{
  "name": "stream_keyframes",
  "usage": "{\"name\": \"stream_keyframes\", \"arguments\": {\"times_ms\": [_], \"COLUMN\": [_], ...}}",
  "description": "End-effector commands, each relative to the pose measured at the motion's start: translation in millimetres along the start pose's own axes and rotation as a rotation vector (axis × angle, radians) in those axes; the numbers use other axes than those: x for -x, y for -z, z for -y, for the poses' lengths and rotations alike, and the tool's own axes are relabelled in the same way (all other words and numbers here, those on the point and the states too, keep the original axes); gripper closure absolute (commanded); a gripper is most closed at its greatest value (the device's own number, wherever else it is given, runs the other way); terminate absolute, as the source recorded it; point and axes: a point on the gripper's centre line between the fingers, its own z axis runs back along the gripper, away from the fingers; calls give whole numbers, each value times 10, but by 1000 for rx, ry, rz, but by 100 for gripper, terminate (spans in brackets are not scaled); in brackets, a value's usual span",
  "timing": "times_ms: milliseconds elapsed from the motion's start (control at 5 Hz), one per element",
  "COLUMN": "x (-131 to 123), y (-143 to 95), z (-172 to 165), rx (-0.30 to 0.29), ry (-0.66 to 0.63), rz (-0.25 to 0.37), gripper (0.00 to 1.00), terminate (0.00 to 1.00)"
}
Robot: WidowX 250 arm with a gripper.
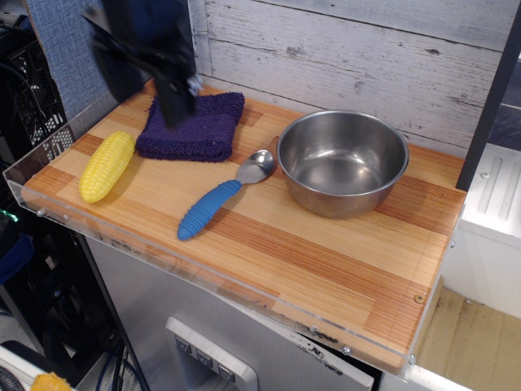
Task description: Put the spoon on the bottom left side of the bowl.
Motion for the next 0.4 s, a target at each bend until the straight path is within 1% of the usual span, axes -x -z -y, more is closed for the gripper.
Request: {"name": "stream_keyframes", "arguments": {"times_ms": [0, 200], "x": [59, 59], "y": [-251, -251], "z": [-198, -198], "rx": [19, 19], "ry": [30, 30], "rz": [-74, -74], "gripper": [0, 0], "terminate": [0, 100]}}
